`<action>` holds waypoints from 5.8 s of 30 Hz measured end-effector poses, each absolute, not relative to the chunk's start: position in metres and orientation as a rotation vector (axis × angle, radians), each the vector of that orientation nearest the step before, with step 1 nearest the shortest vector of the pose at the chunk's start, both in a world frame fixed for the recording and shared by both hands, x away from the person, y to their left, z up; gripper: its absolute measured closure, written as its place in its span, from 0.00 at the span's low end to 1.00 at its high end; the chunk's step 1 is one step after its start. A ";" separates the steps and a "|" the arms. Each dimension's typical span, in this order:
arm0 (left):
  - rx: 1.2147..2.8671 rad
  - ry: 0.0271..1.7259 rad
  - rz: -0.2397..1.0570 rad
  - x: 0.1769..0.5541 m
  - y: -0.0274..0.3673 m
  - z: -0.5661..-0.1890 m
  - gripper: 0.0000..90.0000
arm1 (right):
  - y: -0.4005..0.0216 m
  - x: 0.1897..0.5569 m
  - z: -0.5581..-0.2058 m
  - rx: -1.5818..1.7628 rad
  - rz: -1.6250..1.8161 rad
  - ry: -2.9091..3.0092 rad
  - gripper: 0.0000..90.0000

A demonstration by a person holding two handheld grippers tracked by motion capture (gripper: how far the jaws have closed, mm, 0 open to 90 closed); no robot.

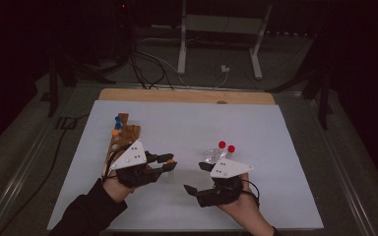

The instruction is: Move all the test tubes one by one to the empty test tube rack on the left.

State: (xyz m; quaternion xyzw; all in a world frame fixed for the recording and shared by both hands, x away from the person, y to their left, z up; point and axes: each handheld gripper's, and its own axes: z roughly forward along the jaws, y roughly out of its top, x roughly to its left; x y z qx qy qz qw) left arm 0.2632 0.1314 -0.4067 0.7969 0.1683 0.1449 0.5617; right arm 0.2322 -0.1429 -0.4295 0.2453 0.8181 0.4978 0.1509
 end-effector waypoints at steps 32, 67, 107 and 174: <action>1.731 0.754 0.690 0.288 0.230 -0.382 0.80 | -0.155 0.232 -0.424 0.743 1.528 2.293 0.00; 1.809 1.014 0.719 0.314 0.251 -0.432 0.80 | -0.159 0.231 -0.425 0.744 1.521 2.300 0.00; 1.801 0.901 0.634 0.294 0.224 -0.410 0.08 | -0.192 0.241 -0.408 0.802 1.511 2.159 0.00; 1.865 0.586 0.442 0.266 0.169 -0.409 0.02 | -0.231 0.271 -0.416 0.907 1.307 2.079 0.83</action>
